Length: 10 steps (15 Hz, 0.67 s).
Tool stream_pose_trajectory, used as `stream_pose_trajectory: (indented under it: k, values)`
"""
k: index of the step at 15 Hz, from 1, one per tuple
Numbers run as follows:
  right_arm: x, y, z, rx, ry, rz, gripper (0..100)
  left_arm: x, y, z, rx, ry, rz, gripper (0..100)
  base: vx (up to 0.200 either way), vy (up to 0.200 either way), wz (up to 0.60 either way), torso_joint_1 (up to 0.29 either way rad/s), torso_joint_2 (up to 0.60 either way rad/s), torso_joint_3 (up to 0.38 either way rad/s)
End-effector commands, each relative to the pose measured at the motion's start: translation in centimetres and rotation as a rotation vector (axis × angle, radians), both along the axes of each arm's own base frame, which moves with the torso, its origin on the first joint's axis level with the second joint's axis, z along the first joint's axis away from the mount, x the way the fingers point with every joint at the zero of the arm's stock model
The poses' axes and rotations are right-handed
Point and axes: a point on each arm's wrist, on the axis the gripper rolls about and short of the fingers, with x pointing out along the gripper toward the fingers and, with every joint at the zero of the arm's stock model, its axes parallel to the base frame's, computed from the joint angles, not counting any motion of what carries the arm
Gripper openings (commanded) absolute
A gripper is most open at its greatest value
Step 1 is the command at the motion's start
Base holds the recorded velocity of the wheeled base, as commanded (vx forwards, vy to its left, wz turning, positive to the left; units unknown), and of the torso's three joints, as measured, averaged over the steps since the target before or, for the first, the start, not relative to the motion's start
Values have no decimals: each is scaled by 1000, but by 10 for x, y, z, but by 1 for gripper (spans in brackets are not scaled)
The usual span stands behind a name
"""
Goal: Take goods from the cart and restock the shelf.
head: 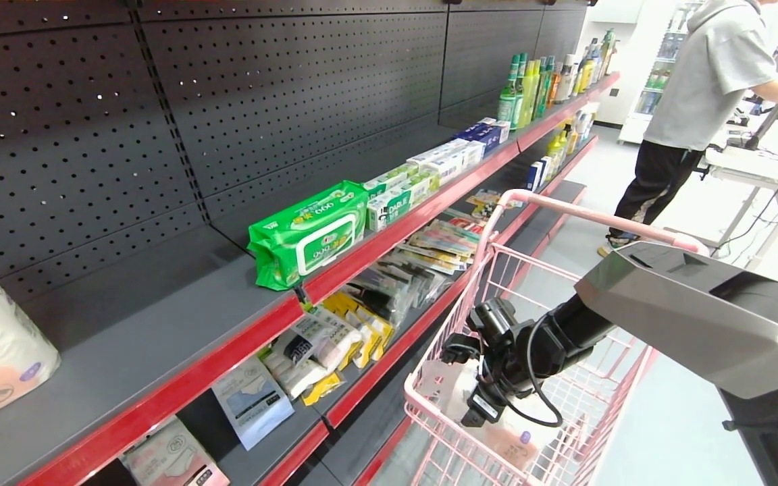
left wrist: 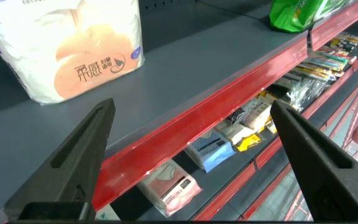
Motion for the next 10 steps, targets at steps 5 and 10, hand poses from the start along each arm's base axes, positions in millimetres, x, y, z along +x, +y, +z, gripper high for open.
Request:
stream_pose_trajectory:
  k: [5, 10]
  values:
    - [8, 0, -11, -5, 2, -2, 100, 0, 0, 0, 0, 0, 0, 100, 0, 0, 0, -3, 14, 7]
    - [10, -1, -13, -13, -2, 26, 100, 0, 0, 0, -2, 2, 1, 100, 0, 0, 0, 0, 0, 0]
